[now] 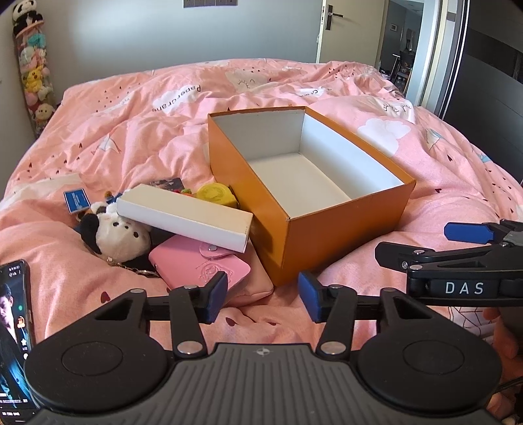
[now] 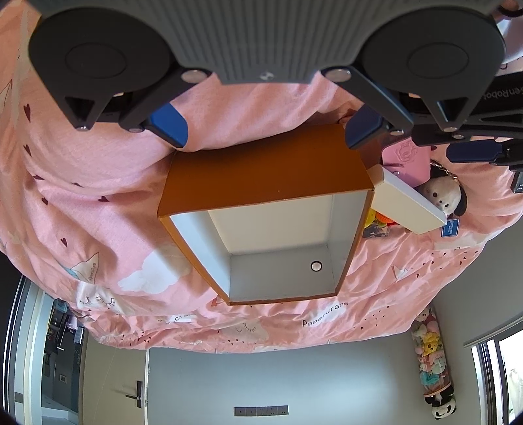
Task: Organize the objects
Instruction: 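Move both tools toward the white box lid beside the orange box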
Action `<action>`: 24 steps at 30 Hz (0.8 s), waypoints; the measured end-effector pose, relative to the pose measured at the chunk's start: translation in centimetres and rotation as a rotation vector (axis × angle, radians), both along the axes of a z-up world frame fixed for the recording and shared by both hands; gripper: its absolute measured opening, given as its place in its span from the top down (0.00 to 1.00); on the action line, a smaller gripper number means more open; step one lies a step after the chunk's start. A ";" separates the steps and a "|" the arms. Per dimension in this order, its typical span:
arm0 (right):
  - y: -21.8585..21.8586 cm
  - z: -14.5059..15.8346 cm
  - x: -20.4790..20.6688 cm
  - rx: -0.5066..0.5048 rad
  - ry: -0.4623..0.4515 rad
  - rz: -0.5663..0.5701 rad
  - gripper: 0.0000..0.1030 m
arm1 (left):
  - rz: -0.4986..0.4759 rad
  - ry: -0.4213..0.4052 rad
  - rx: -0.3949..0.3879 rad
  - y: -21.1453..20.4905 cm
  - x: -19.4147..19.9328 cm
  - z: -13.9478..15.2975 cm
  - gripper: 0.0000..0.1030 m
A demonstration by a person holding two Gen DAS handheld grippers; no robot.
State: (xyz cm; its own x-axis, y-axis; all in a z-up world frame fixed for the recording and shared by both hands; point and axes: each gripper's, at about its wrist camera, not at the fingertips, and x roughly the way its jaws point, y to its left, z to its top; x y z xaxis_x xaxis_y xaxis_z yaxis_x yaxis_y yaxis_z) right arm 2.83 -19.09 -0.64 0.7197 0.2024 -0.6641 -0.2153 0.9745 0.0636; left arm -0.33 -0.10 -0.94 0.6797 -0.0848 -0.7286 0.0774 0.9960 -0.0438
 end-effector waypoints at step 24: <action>9.9 0.5 4.4 -0.015 0.118 0.479 0.71 | 0.109 0.207 -0.129 7.8 4.8 -1.1 0.60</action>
